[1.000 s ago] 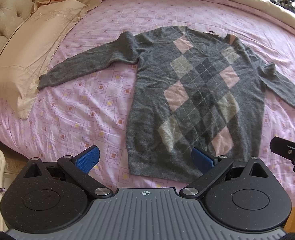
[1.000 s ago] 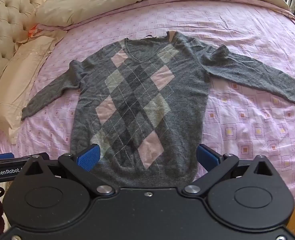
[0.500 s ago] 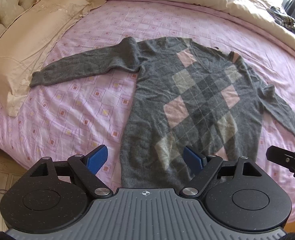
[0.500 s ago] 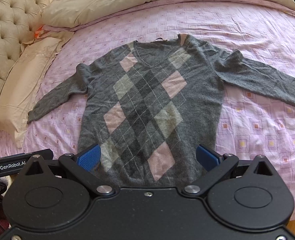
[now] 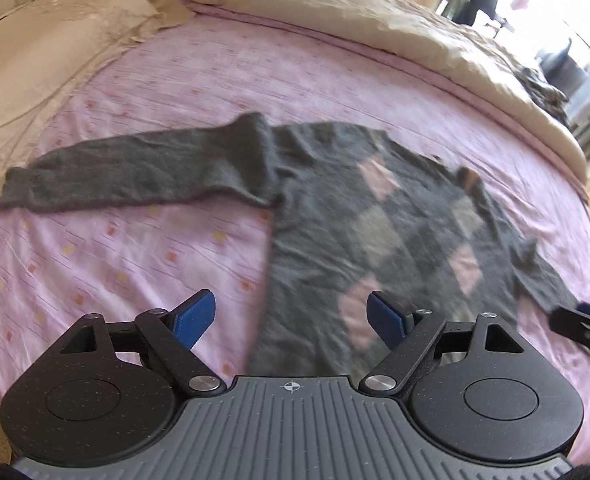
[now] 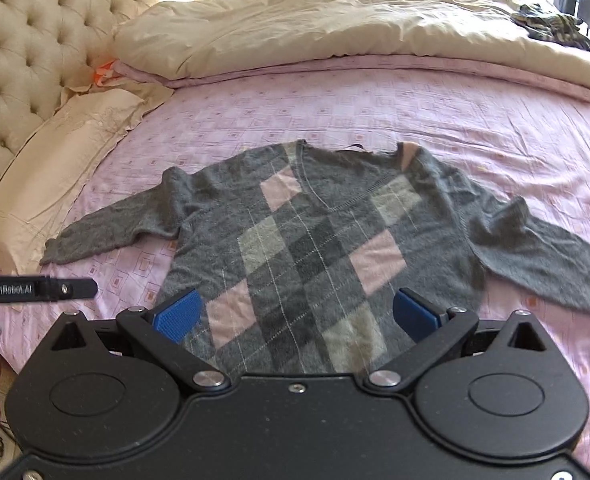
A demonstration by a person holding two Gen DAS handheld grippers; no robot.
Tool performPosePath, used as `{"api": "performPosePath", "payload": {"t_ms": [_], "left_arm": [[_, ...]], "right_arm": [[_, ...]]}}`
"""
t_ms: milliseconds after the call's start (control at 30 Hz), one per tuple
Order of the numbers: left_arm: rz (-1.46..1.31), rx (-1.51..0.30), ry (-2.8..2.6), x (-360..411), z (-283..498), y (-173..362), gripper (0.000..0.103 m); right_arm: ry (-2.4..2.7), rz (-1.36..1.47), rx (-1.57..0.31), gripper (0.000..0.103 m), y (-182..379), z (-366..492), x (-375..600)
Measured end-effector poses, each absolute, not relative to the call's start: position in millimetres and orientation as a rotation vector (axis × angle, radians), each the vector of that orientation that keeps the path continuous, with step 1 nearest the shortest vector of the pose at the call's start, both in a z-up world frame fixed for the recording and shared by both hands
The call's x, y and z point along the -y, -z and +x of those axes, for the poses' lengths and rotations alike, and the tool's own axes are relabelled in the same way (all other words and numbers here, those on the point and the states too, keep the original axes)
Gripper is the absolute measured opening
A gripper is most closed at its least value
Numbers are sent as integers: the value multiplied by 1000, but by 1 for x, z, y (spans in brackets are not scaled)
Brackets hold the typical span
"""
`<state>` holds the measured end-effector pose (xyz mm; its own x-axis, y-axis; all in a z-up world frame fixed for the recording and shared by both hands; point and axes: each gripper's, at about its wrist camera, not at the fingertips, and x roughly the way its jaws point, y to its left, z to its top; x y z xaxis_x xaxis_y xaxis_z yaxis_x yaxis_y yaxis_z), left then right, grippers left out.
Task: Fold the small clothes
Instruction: 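Move both tools over the spread grey argyle sweater, then grasp a sleeve cuff with the left tool and lift it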
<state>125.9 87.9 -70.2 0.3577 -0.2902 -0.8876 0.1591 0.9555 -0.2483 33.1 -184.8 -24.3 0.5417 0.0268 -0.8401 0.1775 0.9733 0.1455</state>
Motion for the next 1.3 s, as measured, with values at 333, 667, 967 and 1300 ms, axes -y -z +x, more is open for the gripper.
{"api": "performPosePath", "payload": {"t_ms": [333,667,967,1300], "left_arm": [[-226,-1155,47,-205,210,141,83],[-298,-1118,-92,-282,261,188,83],[-307,-1041,-76,-301,304,197,96],[-560,-966,-107,-336,316,199,78]], "right_arm": [[99,283,-1084,102,50,78,165],[108,314,-1129,103,61,113,148],[85,355,-1149,103,73,133,133],[35,378,-1180,103,79,147,128]]}}
